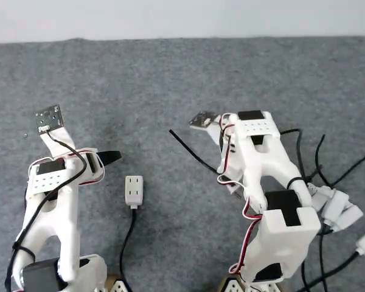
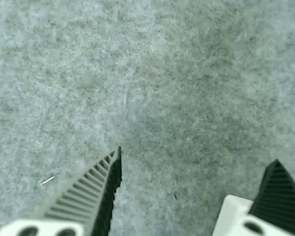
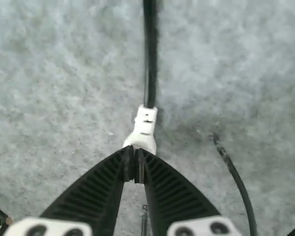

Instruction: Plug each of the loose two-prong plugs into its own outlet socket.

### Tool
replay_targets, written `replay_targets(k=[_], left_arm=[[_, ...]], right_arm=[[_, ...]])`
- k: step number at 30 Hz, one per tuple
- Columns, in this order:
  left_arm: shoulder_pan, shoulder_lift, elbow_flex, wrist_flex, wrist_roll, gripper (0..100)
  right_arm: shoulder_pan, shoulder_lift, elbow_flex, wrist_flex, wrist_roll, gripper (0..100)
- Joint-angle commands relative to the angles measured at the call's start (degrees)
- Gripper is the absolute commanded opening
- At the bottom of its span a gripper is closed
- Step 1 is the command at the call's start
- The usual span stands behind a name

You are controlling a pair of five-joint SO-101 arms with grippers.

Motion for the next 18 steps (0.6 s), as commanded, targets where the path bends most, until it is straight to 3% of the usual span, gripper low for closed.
replay_targets(k=[1,7,18], left_arm=[[0.3,-0.3,-0.5,-1.2,-0.4,42],[0.3,-0.3,-0.5,-1.2,-0.4,42],[0.3,-0.3,-0.5,-1.2,-0.4,42]], right_arm=[[-0.8,-2.5,-5.2,-0.2,-3.3,2.3],[-2.9,-2.1,-5.1,-0.2,-4.0,16.8],[-4.2,-2.1,2.7,-9.3,-6.9,17.5]])
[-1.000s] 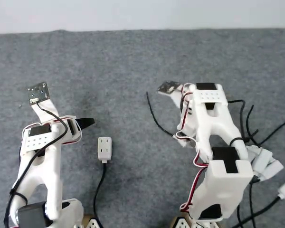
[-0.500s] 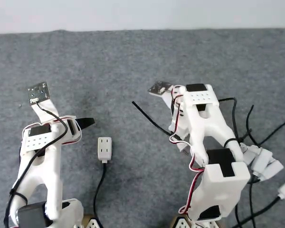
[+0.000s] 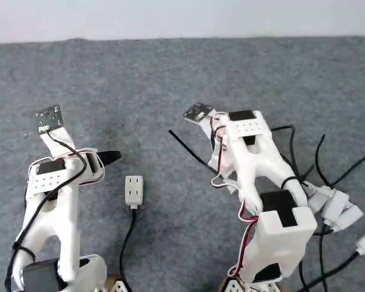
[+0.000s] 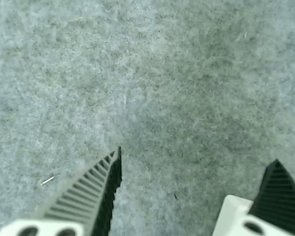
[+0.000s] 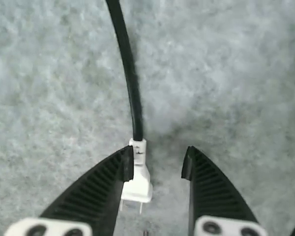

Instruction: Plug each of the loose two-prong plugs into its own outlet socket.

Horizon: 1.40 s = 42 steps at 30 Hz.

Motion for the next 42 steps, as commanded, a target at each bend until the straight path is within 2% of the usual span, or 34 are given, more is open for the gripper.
replay_targets(k=[1,3,8,13,16,20,25,31,34,40,42], left_arm=[[0.3,-0.3,-0.5,-1.2,-0.4,42],[0.3,-0.3,-0.5,-1.2,-0.4,42],[0.3,-0.3,-0.5,-1.2,-0.4,42],[0.3,-0.3,-0.5,-1.2,-0.4,42],[0.3,-0.4,-0.4,-1.1,-0.4,42],[0.7,-0.4,-0.4,-0.9,-2.1,42],[2.6,-0.4,-0.3,0.4,-3.8,42],[3.6,-0.3,-0.3,0.9,-6.2,41],[4.1,-0.3,-0.5,0.9,-6.2,35],[5.8,-0.6,-0.8,2.7,-8.8,11],[7.5,-0.8,-1.8,5.0,-8.9,8]], right_arm=[[-1.4,-2.1,2.1,-3.7,-0.7,17.5],[-2.1,-2.1,3.3,-4.2,-0.5,16.6],[-1.6,-1.1,4.3,-4.4,-0.3,6.7],[-1.3,2.4,0.8,-1.5,1.9,5.9],[-1.0,4.0,-1.0,-0.6,1.7,0.1],[-1.0,2.9,-1.2,0.1,1.0,0.9],[-1.9,-5.9,-0.8,0.7,-5.5,0.8],[-5.3,-18.9,-1.1,2.8,-18.7,0.8],[-8.9,-24.7,-0.9,3.2,-23.8,0.8],[-16.1,-30.6,-0.4,3.2,-29.7,0.8],[-16.9,-30.1,2.4,1.5,-30.6,0.8]])
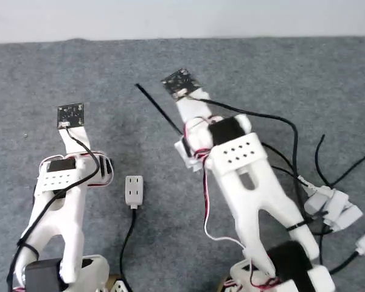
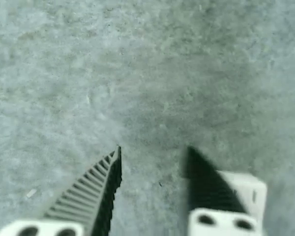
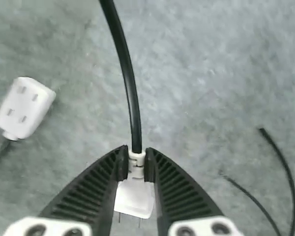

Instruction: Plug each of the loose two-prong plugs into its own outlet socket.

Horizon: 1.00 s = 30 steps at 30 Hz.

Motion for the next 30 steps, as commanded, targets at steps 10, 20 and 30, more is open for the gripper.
replay_targets(k=[10,20,30], left_arm=[[12.8,-0.8,-5.9,16.8,11.3,28],[17.4,-0.3,-0.2,9.8,20.4,29],[17.6,-0.2,3.7,2.3,20.7,29]], right_arm=[[0.4,-0.2,13.6,-13.7,0.0,0.8],[0.5,-0.1,13.6,-13.2,0.1,0.8],[0.4,-0.6,14.8,-13.4,-0.1,0.8]])
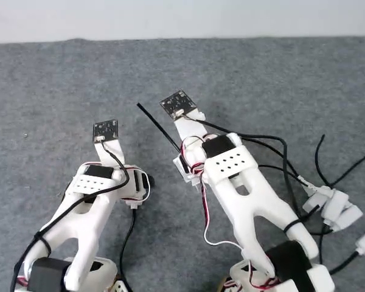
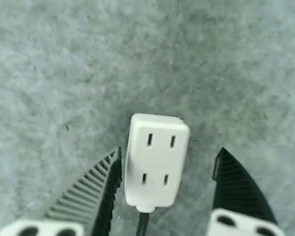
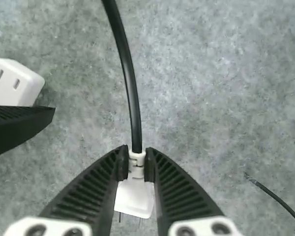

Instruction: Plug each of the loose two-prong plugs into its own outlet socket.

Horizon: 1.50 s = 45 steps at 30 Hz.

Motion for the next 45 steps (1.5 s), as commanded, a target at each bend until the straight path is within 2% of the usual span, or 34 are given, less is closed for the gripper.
replay_targets(k=[1,3,8,15,19,22,28,32,37,40,43,45], left_arm=[[0.5,-0.2,-0.9,-1.3,0.7,28],[1.1,-0.1,-0.7,-1.8,0.7,23],[4.2,4.8,-2.9,-2.5,0.5,1],[4.4,18.8,-15.3,5.7,0.7,1],[4.0,21.8,-19.8,7.7,1.4,1],[3.3,19.4,-20.1,7.6,3.0,1],[3.7,9.1,-16.9,7.6,1.1,2],[4.7,2.6,-13.8,7.9,0.6,9],[4.1,-5.3,-8.4,8.1,-10.5,22],[-0.1,-9.1,-5.8,7.9,-17.3,22],[-7.4,-8.9,-4.9,7.7,-17.1,21],[-10.5,-6.9,-5.3,7.6,-17.2,17]], right_arm=[[0.7,-0.7,-0.4,-0.7,0.9,0.8],[0.7,-0.7,-0.4,-0.7,0.9,0.8],[0.8,-0.7,0.0,-0.3,1.0,0.8],[1.4,-0.8,0.9,-0.3,1.2,0.8],[3.5,-0.9,0.5,-0.6,1.2,0.8],[4.1,-0.9,0.4,-0.8,1.3,0.8],[4.2,-0.9,0.4,-1.2,1.3,0.8],[4.4,-0.9,0.5,-1.9,1.3,0.8],[4.3,-0.9,0.5,-2.1,1.1,0.8],[3.7,-1.1,0.5,-1.5,0.9,0.8],[1.9,-5.8,-0.4,3.8,0.1,0.8],[-0.1,-11.9,-1.3,7.7,-1.2,0.8]])
